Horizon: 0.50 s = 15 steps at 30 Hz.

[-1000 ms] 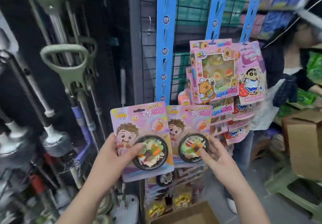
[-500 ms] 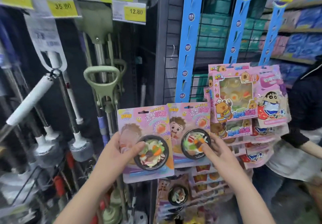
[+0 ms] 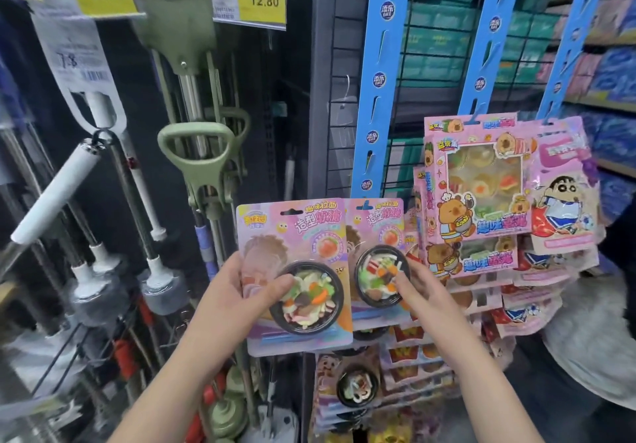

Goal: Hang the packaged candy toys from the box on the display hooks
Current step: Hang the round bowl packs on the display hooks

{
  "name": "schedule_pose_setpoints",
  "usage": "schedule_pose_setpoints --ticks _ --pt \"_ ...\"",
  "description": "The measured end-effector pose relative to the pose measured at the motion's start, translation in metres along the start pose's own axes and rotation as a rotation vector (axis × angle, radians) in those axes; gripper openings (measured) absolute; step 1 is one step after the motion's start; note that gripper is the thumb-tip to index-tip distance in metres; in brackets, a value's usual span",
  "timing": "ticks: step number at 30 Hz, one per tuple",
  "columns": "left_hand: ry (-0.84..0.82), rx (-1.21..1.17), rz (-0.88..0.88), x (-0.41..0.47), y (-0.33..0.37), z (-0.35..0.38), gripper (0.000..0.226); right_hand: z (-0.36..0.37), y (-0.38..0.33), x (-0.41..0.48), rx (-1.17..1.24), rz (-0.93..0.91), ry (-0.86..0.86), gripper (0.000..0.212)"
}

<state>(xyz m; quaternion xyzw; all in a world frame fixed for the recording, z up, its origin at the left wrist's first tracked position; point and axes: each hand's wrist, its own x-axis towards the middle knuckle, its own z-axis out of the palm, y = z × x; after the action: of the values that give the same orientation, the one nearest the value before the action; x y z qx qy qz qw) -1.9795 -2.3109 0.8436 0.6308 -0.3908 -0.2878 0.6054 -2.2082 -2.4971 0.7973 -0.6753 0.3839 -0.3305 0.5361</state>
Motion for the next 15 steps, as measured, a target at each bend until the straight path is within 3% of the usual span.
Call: schedule_pose_setpoints --ticks 6,15 --pt "0.027 0.022 0.004 0.005 -0.001 0.004 0.052 0.004 0.015 -0.004 0.008 0.026 -0.004 0.041" --pt "0.029 0.047 -0.012 0.008 -0.001 0.015 0.052 0.019 0.034 -0.006 -0.031 -0.040 0.168 0.041"
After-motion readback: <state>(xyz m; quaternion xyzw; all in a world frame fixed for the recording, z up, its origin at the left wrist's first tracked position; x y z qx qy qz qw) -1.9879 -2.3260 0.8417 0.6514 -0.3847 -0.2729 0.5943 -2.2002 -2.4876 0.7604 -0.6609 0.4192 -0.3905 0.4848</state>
